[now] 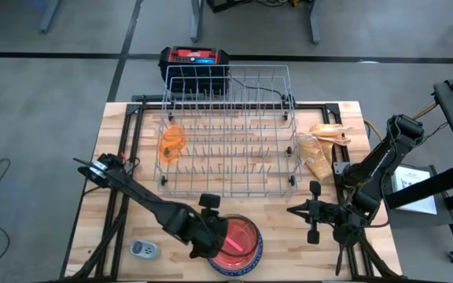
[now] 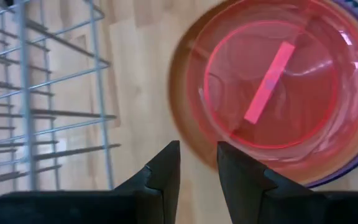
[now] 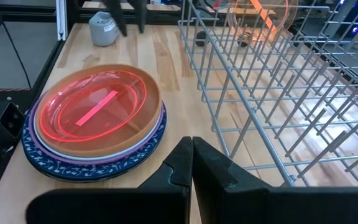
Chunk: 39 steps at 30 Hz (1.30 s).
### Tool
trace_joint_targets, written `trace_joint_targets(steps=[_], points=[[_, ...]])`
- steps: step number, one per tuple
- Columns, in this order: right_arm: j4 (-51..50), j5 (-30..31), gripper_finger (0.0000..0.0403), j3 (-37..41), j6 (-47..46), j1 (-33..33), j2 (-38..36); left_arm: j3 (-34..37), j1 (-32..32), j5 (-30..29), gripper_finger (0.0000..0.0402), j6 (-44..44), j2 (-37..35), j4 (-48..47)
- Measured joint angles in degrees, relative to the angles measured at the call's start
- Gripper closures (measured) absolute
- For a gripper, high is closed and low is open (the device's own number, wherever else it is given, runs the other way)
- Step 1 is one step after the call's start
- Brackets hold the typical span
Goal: Sort dishes
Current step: Put the pink plate into the dish rack
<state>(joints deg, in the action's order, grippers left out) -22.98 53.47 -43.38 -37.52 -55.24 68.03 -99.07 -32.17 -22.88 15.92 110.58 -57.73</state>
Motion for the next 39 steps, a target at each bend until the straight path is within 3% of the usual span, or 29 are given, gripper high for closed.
trace_joint_targets(steps=[11, 21, 26, 39], points=[[1.1, -1.5, 0.0403, 0.0, -0.1, 0.0, 0.0, 0.4, 1.6, -0.4, 0.0325, 2.1, 1.5, 6.7], [2.3, -4.5, 0.0403, 0.0, -0.3, 0.0, 0.0, 0.6, 2.4, 0.1, 0.0325, 6.0, 5.7, 3.6], [2.3, -4.5, 0.0403, 0.0, -0.4, 0.0, 0.0, 0.6, 2.5, 3.5, 0.0325, 8.3, 5.6, 3.8], [2.3, -4.5, 0.0403, 0.0, -1.9, 0.0, 1.5, 2.8, 3.4, 4.4, 0.0283, 11.6, 5.6, 4.6]])
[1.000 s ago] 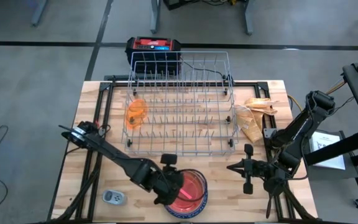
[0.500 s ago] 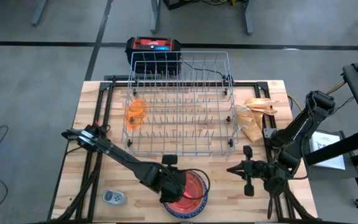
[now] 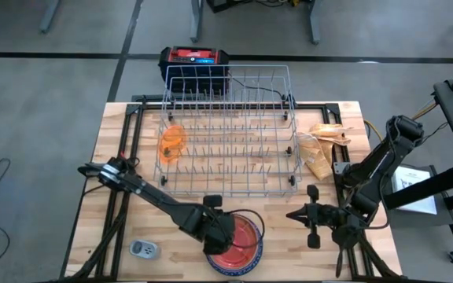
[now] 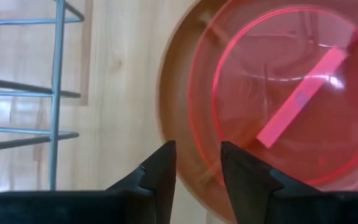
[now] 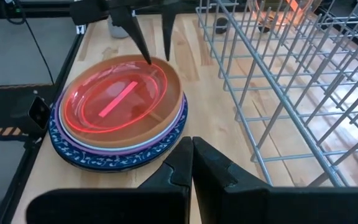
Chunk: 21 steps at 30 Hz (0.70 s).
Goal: Sort dishes
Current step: Put the pink plate into the dish rack
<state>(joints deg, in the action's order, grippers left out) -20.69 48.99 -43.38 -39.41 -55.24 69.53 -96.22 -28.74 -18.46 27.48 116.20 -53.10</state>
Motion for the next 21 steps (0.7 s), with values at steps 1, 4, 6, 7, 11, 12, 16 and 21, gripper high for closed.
trace_joint_targets(steps=[1, 4, 6, 7, 11, 12, 16, 21], points=[[0.0, 0.0, 0.0403, 0.0, -0.1, 0.0, 0.0, 0.2, 0.1, 0.0, 0.0281, 0.1, 0.0, 0.1], [0.0, 0.0, 0.0403, 0.0, -0.4, 0.0, 0.0, 0.8, 0.2, 0.0, 0.028, 0.1, 0.0, 0.2], [0.0, 0.0, 0.0403, 0.0, -0.4, 0.0, 0.0, 0.8, 0.2, 0.0, 0.0281, 0.1, 0.0, 0.5], [0.0, 0.0, 0.0403, 0.0, -0.4, 0.0, 0.0, 0.8, 0.2, 0.0, 0.0281, 0.1, 0.0, 0.7], [0.0, 0.0, 0.0403, 0.0, -0.4, 0.0, 0.0, 0.8, 0.2, 0.6, 0.0281, 0.1, 0.0, 1.4], [0.0, 0.0, 0.0403, 0.0, -0.4, 0.0, 0.0, 0.8, 0.2, 0.6, 0.0281, 0.1, 0.0, 1.4], [0.0, 0.0, 0.0403, 0.0, -0.4, 0.0, 0.0, 0.9, 0.2, 0.6, 0.0281, 0.1, 0.0, 1.2], [0.0, 0.0, 0.0403, 0.0, -0.4, 0.0, 0.0, 1.2, 0.3, 0.6, 0.0281, 0.1, 0.0, 1.6]])
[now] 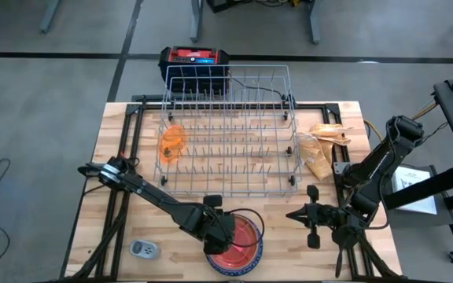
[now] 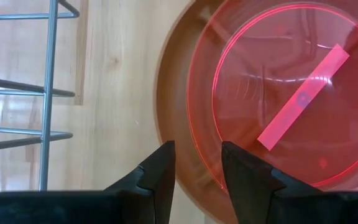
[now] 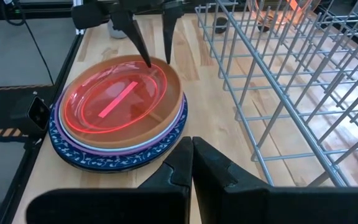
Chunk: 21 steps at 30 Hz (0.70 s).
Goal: Sort dishes
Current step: Put the pink plate into the dish rack
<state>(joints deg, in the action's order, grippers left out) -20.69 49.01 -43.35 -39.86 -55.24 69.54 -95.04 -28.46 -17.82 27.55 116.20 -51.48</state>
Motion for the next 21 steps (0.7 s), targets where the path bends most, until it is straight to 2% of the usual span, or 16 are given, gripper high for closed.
trace_joint_targets(steps=[13, 21], points=[[0.0, 0.0, 0.0403, 0.0, 0.0, 0.0, 0.0, 1.1, 0.1, 0.5, 0.0282, -0.9, 0.0, 1.6], [0.0, 0.0, 0.0403, 0.0, 0.0, 0.0, 0.0, 2.7, 0.8, 3.2, 0.0282, -1.2, -0.1, 4.1]])
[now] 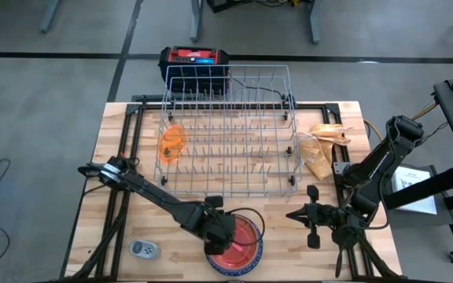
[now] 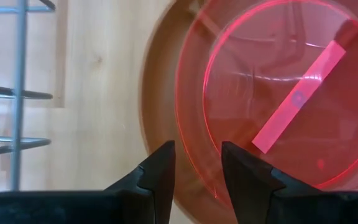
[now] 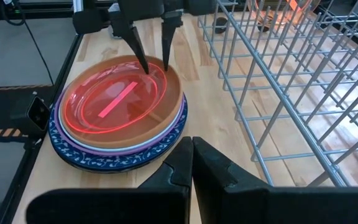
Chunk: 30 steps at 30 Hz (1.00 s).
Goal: Sort dishes
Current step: Put the pink plate into the dish rack
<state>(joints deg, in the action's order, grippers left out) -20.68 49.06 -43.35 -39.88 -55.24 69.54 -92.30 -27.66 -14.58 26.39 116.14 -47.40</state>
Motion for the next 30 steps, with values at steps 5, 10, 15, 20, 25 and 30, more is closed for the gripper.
trace_joint_targets(steps=[5, 10, 15, 20, 25, 30], points=[[0.0, 0.0, 0.0403, 0.0, 0.0, 0.0, 0.0, 0.7, 0.4, 0.7, 0.0286, -0.9, 0.0, 1.0], [0.0, 0.0, 0.0403, 0.0, 0.0, 0.0, 0.0, 0.7, 0.4, 0.6, 0.0286, -1.7, 0.0, 1.4], [0.0, 0.0, 0.0403, 0.0, 0.0, 0.0, 0.0, 0.7, 0.4, 0.6, 0.0302, -1.7, 0.0, 1.4], [0.0, 0.0, 0.0403, 0.0, 0.0, 0.0, 0.0, 0.7, 0.5, 0.6, 0.0362, -1.8, 0.0, 1.4], [0.0, 0.0, 0.0403, 0.0, 0.0, 0.0, 0.0, 0.7, 0.7, 0.6, 0.0396, -1.9, 0.0, 1.3], [0.0, 0.0, 0.0403, 0.0, 0.0, 0.0, 0.0, 0.5, 0.7, 0.6, 0.0399, -2.3, 0.0, 0.9]])
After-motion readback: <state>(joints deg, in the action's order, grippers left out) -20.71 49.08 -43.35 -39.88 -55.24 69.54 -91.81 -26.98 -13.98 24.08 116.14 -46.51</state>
